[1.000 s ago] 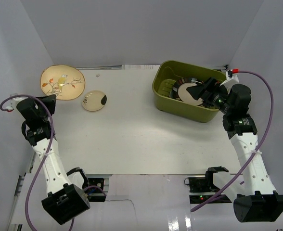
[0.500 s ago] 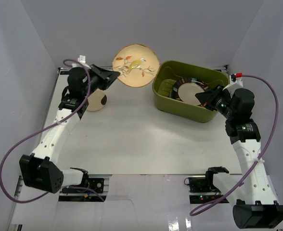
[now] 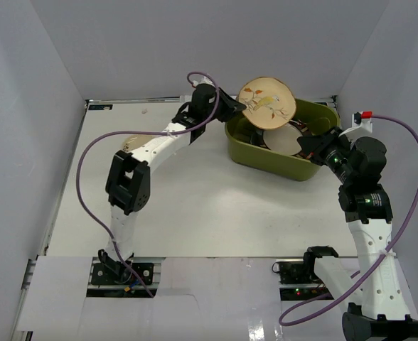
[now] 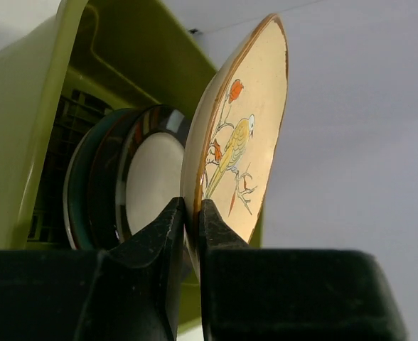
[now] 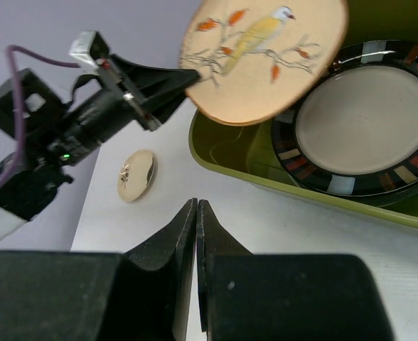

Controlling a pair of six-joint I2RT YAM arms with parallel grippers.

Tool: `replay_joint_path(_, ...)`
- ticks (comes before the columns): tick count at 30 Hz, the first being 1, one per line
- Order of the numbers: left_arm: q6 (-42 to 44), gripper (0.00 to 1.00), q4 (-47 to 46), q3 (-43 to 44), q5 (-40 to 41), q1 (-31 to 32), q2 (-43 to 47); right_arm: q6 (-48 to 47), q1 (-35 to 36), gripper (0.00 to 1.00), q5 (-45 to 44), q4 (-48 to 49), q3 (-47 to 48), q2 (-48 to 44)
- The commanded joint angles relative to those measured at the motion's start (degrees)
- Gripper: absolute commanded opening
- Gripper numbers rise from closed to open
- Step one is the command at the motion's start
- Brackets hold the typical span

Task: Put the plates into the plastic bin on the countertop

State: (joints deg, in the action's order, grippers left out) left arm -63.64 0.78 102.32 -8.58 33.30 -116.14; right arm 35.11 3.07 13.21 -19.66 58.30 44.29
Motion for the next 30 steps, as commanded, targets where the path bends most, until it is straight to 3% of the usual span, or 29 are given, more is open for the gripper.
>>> replay_joint_path(1, -0.8, 0.0, -4.6, 10.3, 0.7, 2.9, -1.5, -0.8, -0.2, 0.08, -0.6, 0.4, 2.6, -0.3)
replay_joint_path(7, 1.8, 0.0, 2.7, 23.3, 2.9, 6.2, -13.0, -1.3, -0.2, 0.08, -0.4, 0.7, 1.2, -0.8)
replay_joint_path(12, 1.4, 0.0, 4.1, 24.0, 2.3, 6.7, -16.3, -1.5, -0.2, 0.08, -0.5, 0.4, 0.7, -1.7)
replay_joint_path(13, 1.5, 0.06, 4.1, 23.6, 2.0, 6.7, -16.3, -1.7, -0.3, 0.08, -0.7, 0.4, 0.7, -2.2)
replay_joint_path(14, 1.5, 0.19, 4.1, 22.9, 1.9, 6.7, -16.2, -1.9, -0.3, 0.09, -1.2, 0.4, 0.8, -2.4)
replay_joint_path(15, 1.6, 0.52, 4.1, 22.6, 1.9, 6.7, -15.6, -2.1, -0.3, 0.1, -1.4, 0.3, 0.8, -2.5)
replay_joint_path(17, 2.5, 0.78, 4.2, 22.4, 2.2, 6.7, -14.7, -2.3, -0.3, 0.13, -1.7, 0.1, 1.0, -2.6)
replay_joint_path(18, 2.9, 0.98, 4.4, 22.5, 2.1, 6.7, -14.2, -2.4, -0.3, 0.15, -1.8, 0.0, 1.1, -2.6)
replay_joint_path(25, 12.3, 0.98, 8.3, 25.6, 2.6, 6.2, -6.1, -2.8, -0.3, 0.22, -2.2, -0.6, 1.5, -3.2)
replay_joint_path(27, 18.7, 0.98, 11.4, 25.1, 5.9, 5.6, -2.9, -3.3, -0.3, 0.23, -2.1, -1.1, 1.6, -3.4)
replay_joint_path(30, 27.5, 0.98, 12.7, 17.0, 12.6, 3.9, 6.0, -3.9, -0.3, 0.25, -1.1, -1.5, 1.4, -3.4)
